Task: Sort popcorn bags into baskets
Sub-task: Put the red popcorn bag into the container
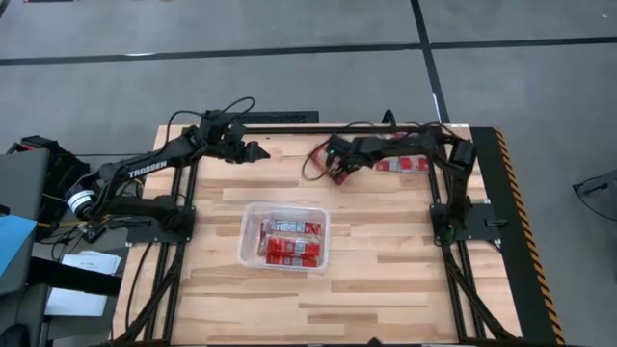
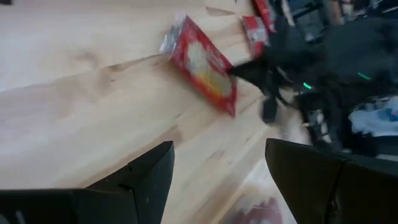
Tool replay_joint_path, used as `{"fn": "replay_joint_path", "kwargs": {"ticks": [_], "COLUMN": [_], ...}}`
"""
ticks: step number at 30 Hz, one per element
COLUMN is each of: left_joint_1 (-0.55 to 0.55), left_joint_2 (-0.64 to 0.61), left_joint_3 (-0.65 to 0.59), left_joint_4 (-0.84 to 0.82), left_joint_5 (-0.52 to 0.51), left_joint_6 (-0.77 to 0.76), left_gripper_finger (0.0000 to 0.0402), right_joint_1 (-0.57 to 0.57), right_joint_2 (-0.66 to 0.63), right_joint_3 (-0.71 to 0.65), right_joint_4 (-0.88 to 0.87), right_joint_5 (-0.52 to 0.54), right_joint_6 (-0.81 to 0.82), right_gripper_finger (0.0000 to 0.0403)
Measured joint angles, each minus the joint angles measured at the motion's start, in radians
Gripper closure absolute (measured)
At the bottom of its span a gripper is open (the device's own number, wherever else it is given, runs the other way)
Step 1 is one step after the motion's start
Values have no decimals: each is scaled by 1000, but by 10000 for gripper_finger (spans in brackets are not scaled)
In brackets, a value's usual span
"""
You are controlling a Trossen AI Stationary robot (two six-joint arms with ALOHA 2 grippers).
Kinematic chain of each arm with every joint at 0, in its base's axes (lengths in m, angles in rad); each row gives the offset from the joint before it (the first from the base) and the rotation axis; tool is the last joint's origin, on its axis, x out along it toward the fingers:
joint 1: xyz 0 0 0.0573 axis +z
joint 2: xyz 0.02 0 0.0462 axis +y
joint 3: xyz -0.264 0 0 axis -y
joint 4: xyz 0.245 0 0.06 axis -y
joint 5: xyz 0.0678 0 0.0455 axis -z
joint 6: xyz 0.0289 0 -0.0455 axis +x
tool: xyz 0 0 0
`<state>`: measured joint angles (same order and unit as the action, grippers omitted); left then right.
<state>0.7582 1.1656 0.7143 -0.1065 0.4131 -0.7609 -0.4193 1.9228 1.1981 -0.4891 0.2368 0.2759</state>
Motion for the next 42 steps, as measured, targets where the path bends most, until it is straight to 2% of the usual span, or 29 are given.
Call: {"fn": "replay_joint_path", "kwargs": {"ticks": [4,9,14,17,21,26,29,31,33,38,42], "left_joint_1": [11,22,15,11,8,10,4,3,1,1,0], "left_joint_2": [28,144,285,333,344,341,341,341,341,341,341], "left_joint_3": [1,2,1,1,0,1,1,1,1,1,1], "left_joint_4": [-47,-46,77,166,207,254,276,287,288,289,284], "left_joint_5": [-21,48,130,175,164,143,148,150,149,150,150], "left_joint_6": [74,119,101,55,33,-1,-18,-29,-37,-37,-31], "left_gripper_finger": [161,161,161,161,161,161,161,161,161,161,161], "right_joint_1": [64,96,124,138,121,56,25,26,35,72,93], "right_joint_2": [0,3,20,-20,-57,-25,-9,14,15,50,64], "right_joint_3": [18,18,17,16,20,21,12,22,19,18,25], "right_joint_4": [59,120,160,162,174,166,102,144,107,181,256], "right_joint_5": [-15,-62,-127,-63,59,78,32,26,7,-64,-164], "right_joint_6": [-23,-76,-81,-54,-48,-3,27,24,14,2,-46], "right_gripper_finger": [375,393,385,380,391,394,383,380,383,396,385]}}
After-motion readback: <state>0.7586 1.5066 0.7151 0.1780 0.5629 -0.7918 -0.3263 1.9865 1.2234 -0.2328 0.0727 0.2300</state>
